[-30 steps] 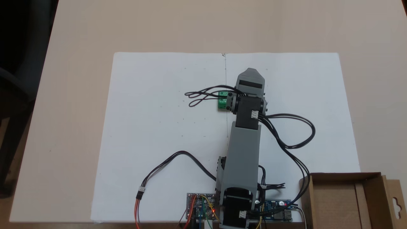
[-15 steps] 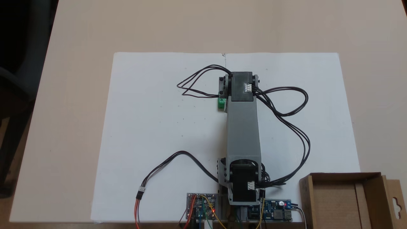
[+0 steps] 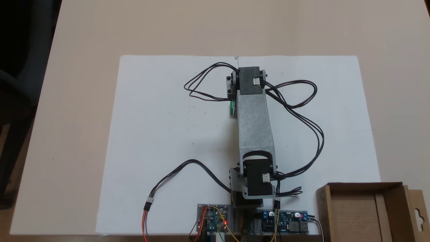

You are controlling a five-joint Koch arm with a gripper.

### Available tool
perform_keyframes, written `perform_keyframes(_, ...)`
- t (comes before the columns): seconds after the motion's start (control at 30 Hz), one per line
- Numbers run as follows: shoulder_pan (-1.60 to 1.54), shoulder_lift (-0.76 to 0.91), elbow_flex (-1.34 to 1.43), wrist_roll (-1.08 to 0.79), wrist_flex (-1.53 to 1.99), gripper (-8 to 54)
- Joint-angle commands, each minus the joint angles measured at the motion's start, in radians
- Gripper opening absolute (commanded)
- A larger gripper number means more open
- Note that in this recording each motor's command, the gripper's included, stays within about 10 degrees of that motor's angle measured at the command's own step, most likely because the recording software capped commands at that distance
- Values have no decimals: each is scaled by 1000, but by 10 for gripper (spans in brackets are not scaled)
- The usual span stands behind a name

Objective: Grasp a green dice and put it in the bin.

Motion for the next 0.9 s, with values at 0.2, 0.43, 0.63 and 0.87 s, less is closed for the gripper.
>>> perform_keyframes(0.2, -3, -21, -183, 130, -12, 431)
perform_keyframes(0.43, -2, -71, -181, 147, -9, 430)
perform_keyframes(0.63, -3, -77, -181, 153, -14, 431)
perform_keyframes(0.87, -2, -98, -179, 158, -28, 432)
